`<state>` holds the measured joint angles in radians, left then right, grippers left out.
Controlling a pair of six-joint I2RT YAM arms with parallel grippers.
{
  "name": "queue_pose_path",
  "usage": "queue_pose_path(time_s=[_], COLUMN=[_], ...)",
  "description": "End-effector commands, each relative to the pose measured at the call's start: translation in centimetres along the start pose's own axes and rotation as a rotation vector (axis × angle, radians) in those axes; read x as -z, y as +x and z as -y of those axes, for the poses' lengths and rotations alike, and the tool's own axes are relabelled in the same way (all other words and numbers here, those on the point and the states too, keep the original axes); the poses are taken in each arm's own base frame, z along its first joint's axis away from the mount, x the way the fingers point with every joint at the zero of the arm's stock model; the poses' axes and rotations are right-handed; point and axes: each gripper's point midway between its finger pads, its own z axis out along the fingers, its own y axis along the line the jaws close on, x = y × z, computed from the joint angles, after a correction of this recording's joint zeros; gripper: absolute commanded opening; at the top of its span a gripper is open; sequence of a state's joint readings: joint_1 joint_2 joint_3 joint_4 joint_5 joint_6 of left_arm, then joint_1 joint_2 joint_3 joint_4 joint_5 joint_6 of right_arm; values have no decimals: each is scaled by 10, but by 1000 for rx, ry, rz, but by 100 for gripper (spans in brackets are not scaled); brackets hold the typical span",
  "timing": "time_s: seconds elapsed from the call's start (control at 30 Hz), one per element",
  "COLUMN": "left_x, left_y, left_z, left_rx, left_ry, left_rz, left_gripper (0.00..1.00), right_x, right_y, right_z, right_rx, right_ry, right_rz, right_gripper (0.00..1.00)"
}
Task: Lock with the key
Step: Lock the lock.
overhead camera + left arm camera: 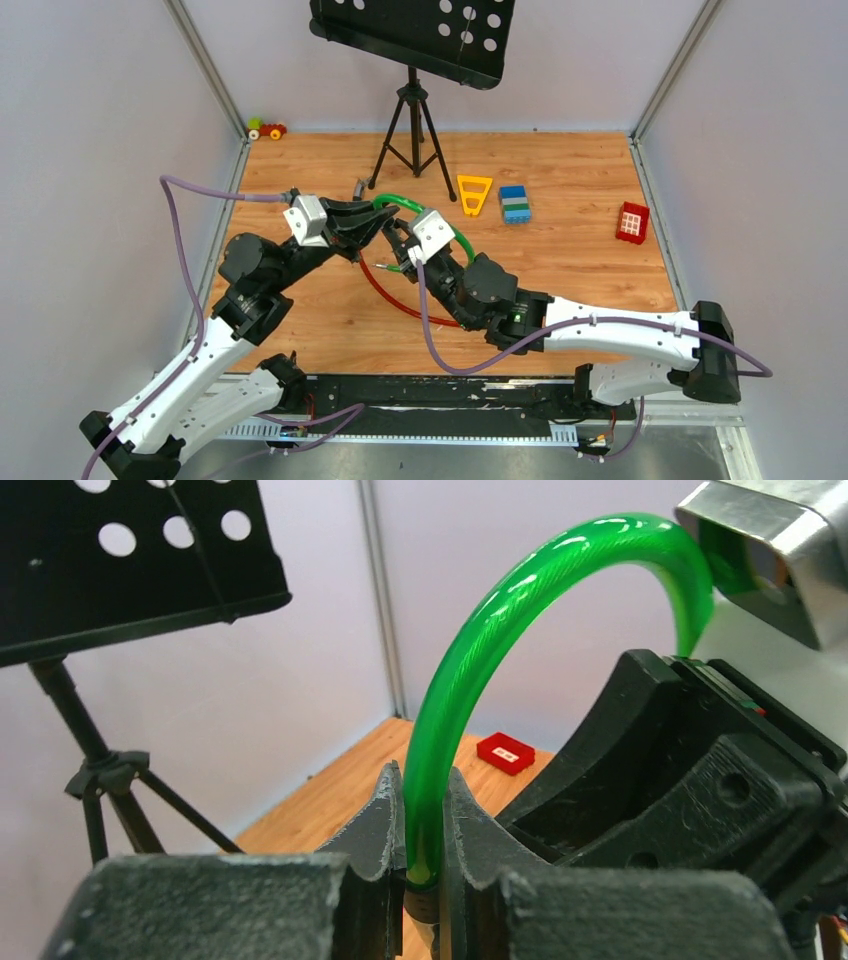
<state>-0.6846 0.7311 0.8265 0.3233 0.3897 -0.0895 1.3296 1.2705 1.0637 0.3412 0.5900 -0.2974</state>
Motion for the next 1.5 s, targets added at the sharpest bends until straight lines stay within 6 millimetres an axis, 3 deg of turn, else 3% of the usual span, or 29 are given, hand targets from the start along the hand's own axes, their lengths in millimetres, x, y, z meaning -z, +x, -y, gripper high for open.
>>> queue_pose_path(time_s=[0.0, 0.07, 0.27, 0.5, 0.6, 0.87, 1.03, 1.13, 1.27, 1.47], left_x=[3, 3, 5, 8, 8, 9, 10, 11, 13, 11], left_y=[-45, -42, -33, -24, -23, -26, -25, -22, -19, -19], left_z=[35, 33, 26, 23, 20, 16, 15, -1, -20, -23], left_rx=[-31, -32, -64, -103, -115, -173, -202, -193, -184, -173], left_ry=[157, 149, 115, 100, 85, 73, 75, -18, -124, -136], left_rz=[135, 125, 75, 37, 33, 34, 34, 13, -22, -26], left_gripper=[0, 0, 0, 0, 0, 0, 0, 0, 0, 0], right_x=[-2, 0, 15, 57, 76, 143, 168, 183, 202, 212], right_y=[37, 35, 13, -32, -44, -46, -66, -74, -66, -26], right_z=[42, 38, 16, 17, 13, -14, -3, 0, -18, -57], right_rx=[134, 117, 77, 12, 7, -21, -92, -117, -132, -132], right_ry=[226, 196, -29, -202, -294, -626, -656, -696, -831, -1033], right_rz=[-150, -143, -79, 36, 58, 81, 100, 103, 29, -187], right_gripper=[0, 3, 51, 73, 77, 79, 77, 75, 76, 78])
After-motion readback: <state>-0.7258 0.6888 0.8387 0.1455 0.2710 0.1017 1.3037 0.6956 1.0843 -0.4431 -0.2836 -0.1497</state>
